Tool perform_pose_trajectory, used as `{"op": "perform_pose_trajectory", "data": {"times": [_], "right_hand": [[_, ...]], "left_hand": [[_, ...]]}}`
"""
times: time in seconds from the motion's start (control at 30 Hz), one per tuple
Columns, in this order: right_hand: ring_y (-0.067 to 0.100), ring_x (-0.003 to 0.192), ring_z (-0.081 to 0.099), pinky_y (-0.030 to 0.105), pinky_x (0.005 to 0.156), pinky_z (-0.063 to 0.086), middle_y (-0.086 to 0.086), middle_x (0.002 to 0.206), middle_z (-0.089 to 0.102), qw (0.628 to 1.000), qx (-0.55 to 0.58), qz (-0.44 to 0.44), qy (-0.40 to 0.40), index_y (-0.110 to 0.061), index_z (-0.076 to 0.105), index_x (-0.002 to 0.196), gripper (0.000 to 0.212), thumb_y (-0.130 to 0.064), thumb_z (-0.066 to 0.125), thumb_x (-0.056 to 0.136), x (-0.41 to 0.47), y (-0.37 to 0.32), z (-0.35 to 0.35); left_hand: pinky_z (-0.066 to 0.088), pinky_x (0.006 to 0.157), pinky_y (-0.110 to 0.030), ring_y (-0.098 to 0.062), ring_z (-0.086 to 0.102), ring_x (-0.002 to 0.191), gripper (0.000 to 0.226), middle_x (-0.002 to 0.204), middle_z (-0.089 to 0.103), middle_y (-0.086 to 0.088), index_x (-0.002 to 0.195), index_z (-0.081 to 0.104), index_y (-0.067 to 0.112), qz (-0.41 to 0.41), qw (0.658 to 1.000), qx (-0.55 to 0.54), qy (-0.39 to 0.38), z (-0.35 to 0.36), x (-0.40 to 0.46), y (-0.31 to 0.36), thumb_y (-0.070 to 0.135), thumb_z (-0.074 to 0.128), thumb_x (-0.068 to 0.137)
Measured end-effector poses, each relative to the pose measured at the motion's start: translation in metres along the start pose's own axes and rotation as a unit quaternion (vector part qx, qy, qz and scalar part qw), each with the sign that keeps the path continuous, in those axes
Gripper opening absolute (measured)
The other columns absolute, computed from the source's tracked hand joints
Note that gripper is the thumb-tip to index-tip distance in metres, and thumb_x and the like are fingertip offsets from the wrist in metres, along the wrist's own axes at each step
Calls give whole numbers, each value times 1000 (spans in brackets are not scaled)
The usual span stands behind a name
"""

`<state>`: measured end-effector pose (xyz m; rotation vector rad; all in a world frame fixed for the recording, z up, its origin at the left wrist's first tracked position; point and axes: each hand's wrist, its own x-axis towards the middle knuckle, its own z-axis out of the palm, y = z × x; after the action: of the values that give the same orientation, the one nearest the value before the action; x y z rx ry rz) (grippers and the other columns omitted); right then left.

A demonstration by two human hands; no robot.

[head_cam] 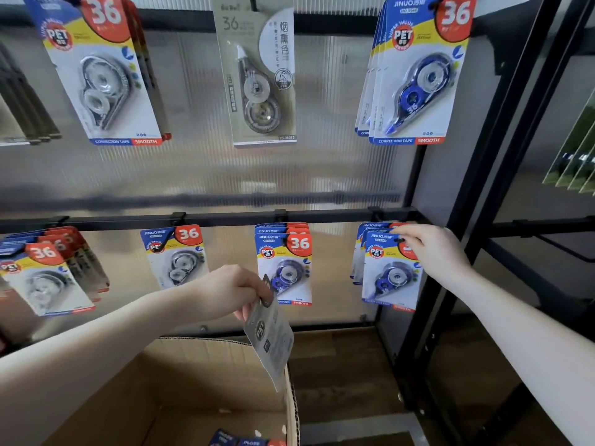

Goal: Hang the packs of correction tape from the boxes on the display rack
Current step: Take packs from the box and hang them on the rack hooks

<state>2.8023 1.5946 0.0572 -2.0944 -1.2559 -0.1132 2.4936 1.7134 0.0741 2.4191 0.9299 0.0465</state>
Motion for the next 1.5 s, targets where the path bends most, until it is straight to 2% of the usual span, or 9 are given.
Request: {"op": "perform_pose_trajectory", "data": {"times": [0.17, 0.3, 0.37, 0.53, 0.8, 1.1, 1.2, 1.37, 1.5], "right_hand": [[25, 93, 62, 41, 75, 52, 8, 106, 69, 999, -30, 6, 29, -17, 69, 109, 26, -17, 48, 95, 5, -3, 7], [27, 94, 57, 32, 66, 40, 9, 105, 66, 997, -68, -8, 39, -14, 68, 110, 25, -13, 49, 94, 3, -5, 7], [29, 97, 54, 30, 69, 34, 12, 104, 64, 995, -85, -28, 51, -12, 68, 110, 24, -10, 52, 92, -1, -5, 4], [35, 98, 52, 34, 77, 37, 14, 107, 64, 988, -129, -66, 51, -10, 68, 110, 26, -5, 55, 89, -5, -7, -4], [38, 109, 54, 38, 85, 43, 17, 128, 56, 986, -166, -18, 5, -7, 61, 121, 37, 0, 52, 86, -10, -22, 3], [38, 120, 43, 41, 97, 38, 18, 136, 44, 978, -200, 45, -41, -9, 45, 136, 56, -5, 55, 81, -13, -36, 14], [40, 118, 43, 43, 97, 38, 21, 132, 46, 977, -210, 27, -25, -6, 47, 134, 56, -4, 58, 79, -18, -41, 17], [41, 116, 41, 45, 96, 34, 21, 125, 50, 973, -230, -6, -6, -6, 51, 130, 53, -3, 59, 78, -26, -44, 28], [39, 118, 40, 46, 98, 32, 20, 123, 52, 970, -240, -23, 28, -5, 55, 125, 49, -4, 62, 77, -32, -44, 33]], "left_hand": [[36, 66, -2, -10, 59, 88, 37, 105, 65, 1, 109, 68, 15, 34, 996, 81, 13, -3, -1, -2, -4, 48, 85], [40, 57, -3, 2, 61, 61, 25, 75, 66, 11, 99, 73, 15, 39, 993, 78, 81, -11, -6, -6, 1, 58, 83], [37, 53, -2, 8, 55, 55, 17, 73, 60, 17, 94, 74, 18, 46, 988, 93, 111, -18, -10, -3, 10, 63, 84], [32, 53, -16, -5, 45, 61, 18, 69, 48, 20, 95, 74, 18, 51, 983, 81, 159, -33, -20, 0, 28, 71, 79], [47, 61, -7, 0, 58, 72, 16, 87, 59, 14, 95, 70, 16, 50, 989, -35, 138, -47, -37, -5, 27, 66, 84], [48, 67, -13, -7, 60, 78, 18, 88, 65, 6, 97, 71, 12, 38, 988, 2, 152, -47, -47, -38, 23, 67, 84], [47, 68, -13, -6, 60, 77, 18, 87, 64, 6, 96, 71, 11, 44, 988, 5, 145, -45, -48, -48, 23, 67, 84], [53, 80, -30, -12, 62, 85, 18, 89, 61, 9, 98, 70, 13, 49, 989, 9, 136, -41, -49, -54, 24, 64, 86], [49, 80, -22, -10, 58, 88, 23, 98, 63, 5, 107, 68, 10, 63, 989, 11, 137, -37, -44, -51, 22, 59, 89]]}}
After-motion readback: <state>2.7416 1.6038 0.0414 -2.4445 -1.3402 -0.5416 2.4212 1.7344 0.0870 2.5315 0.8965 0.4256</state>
